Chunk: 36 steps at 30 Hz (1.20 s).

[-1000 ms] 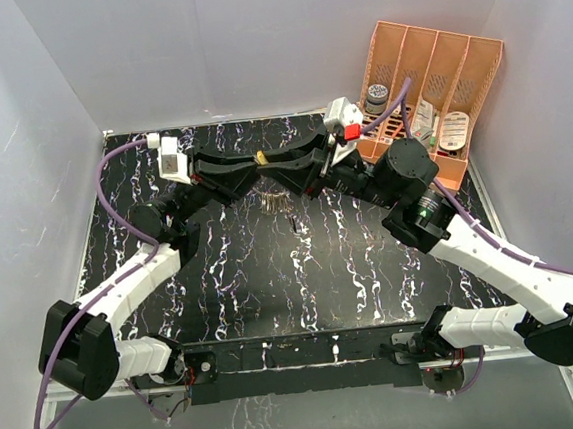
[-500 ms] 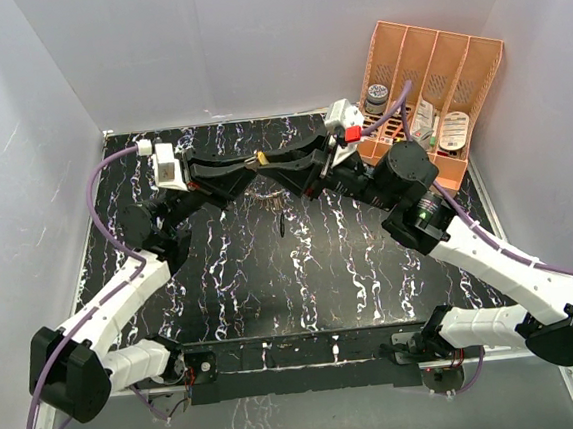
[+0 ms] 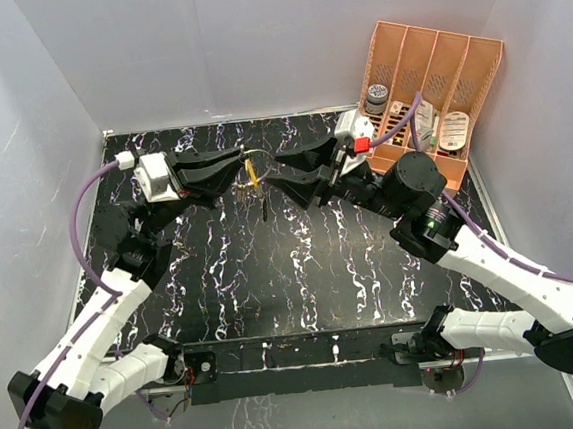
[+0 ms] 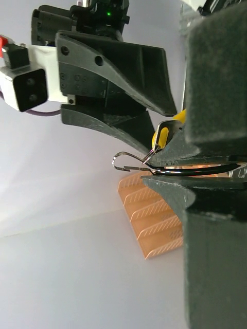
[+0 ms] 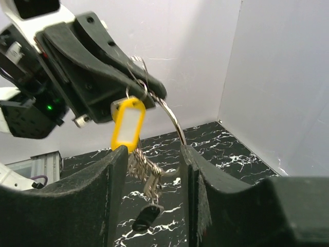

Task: Remove the keys from the keyring

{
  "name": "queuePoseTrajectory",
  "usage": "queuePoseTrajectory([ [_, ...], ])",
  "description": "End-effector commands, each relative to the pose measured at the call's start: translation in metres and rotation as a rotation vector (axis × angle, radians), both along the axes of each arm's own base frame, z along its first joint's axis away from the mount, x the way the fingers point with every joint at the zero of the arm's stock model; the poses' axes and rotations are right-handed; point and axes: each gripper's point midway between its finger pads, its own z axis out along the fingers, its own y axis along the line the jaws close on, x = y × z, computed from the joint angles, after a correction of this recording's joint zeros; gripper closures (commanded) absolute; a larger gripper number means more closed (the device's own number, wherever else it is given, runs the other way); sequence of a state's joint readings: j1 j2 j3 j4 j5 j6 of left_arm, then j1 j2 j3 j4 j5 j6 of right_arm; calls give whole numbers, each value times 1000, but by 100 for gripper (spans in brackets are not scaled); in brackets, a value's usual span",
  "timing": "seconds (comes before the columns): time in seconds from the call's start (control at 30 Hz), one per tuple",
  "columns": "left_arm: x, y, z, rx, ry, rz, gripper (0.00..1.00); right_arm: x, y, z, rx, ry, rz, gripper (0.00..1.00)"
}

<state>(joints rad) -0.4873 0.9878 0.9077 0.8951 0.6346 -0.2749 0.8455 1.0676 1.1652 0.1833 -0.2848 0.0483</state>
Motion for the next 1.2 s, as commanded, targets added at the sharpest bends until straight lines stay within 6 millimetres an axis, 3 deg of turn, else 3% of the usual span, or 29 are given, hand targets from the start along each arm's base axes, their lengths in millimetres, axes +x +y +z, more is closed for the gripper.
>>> queuePoseTrajectory([
  [0.0,-7,17,33,10,-127,116,100,2,-4,4,12,-39,-33,56],
  [0.13,-7,19,35,15,-124,129,100,7,1,-6,0,-80,-60,50],
  [0.37,5,17,32,26,-92,156,100,-2,17,-10,1,-199,-136,42],
  [0.57,19,19,25,38,-53,203,100,-5,38,-13,-30,-307,-358,45],
  [0.77,19,22,22,35,-44,223,100,4,37,-18,-49,-359,-572,46],
  [0.97,14,28,21,32,-54,245,100,8,29,-21,-40,-340,-647,57],
  [1.17,19,36,19,41,-57,304,100,-6,29,-18,-46,-327,-592,58],
])
